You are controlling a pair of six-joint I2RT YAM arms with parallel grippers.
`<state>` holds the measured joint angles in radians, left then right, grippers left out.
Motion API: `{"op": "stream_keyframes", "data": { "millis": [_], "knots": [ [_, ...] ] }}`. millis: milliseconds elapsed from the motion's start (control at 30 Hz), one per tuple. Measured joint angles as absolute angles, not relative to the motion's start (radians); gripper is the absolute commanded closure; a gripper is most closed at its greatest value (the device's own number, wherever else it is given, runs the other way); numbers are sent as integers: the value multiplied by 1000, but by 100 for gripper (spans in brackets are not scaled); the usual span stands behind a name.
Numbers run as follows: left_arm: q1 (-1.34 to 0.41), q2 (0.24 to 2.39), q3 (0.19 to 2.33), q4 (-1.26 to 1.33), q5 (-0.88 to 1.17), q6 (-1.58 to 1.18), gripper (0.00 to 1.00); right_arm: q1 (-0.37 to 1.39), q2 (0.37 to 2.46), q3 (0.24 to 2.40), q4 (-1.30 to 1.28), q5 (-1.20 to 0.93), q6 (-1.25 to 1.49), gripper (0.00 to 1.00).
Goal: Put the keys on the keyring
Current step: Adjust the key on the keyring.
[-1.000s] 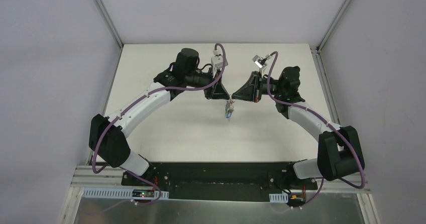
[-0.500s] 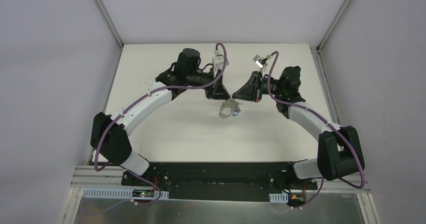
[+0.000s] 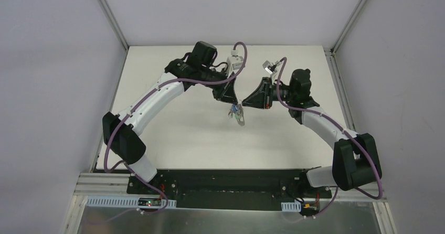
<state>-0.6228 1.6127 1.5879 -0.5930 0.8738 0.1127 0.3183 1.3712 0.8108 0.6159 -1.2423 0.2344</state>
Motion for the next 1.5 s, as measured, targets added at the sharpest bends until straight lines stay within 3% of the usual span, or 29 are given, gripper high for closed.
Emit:
{"op": "stream_keyframes", "data": {
  "millis": [333, 733, 1167, 1500],
  "knots": [
    [-671, 1688, 1721, -864, 831, 231, 100, 319, 1359, 848, 520, -1245, 174, 74],
    [-682, 1710, 1747, -903, 828, 243, 100, 371, 1336, 849, 519, -1275, 174, 71],
    [-688, 1715, 1748, -902, 828, 235, 100, 397, 1336, 849, 434, -1272, 84, 77],
    [-688, 1715, 1748, -902, 830, 231, 100, 404, 1338, 849, 358, -1269, 14, 93]
  ]
}}
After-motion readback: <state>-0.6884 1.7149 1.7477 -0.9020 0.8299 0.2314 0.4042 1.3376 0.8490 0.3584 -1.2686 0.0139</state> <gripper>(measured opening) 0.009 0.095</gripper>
